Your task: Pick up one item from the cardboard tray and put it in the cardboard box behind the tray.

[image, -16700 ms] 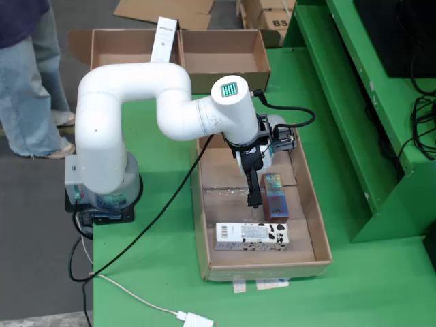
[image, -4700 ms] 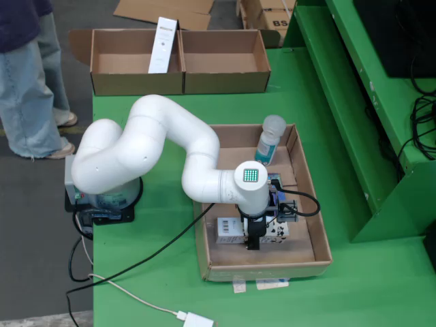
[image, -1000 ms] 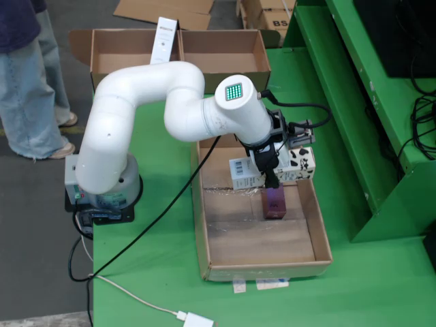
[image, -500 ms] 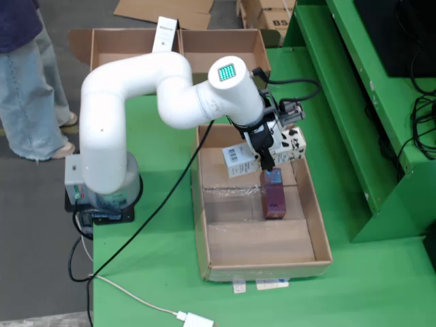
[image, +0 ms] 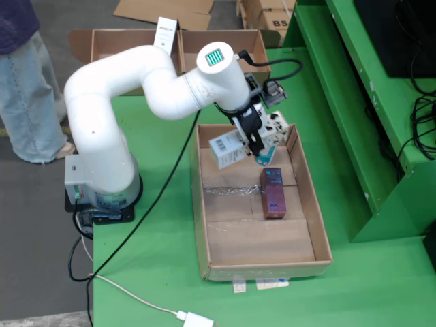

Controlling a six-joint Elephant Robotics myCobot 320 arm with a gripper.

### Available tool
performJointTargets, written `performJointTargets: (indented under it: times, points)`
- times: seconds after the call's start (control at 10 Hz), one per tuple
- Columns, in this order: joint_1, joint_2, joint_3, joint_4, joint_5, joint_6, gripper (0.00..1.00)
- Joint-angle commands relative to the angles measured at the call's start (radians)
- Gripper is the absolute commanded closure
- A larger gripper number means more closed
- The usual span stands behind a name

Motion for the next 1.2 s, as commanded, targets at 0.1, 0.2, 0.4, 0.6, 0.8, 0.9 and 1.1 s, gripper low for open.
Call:
performJointTargets:
  times: [0.1,0.2,0.4,0.6,0.8,0.9,1.1]
  points:
    - [0.501,0.54,-0.329,-0.21,-0.181,0.194,1.0]
    - [0.501,0.54,-0.329,-0.21,-0.181,0.194,1.0]
    - [0.977,0.702,-0.324,-0.509,-0.371,0.567,1.0]
    - [1.296,0.633,-0.28,-0.599,-0.458,0.835,1.0]
    - [1.372,0.55,-0.282,-0.544,-0.465,0.886,1.0]
    - [1.532,0.333,-0.232,-0.423,-0.476,0.941,1.0]
    - [1.56,0.194,-0.161,-0.353,-0.471,0.919,1.0]
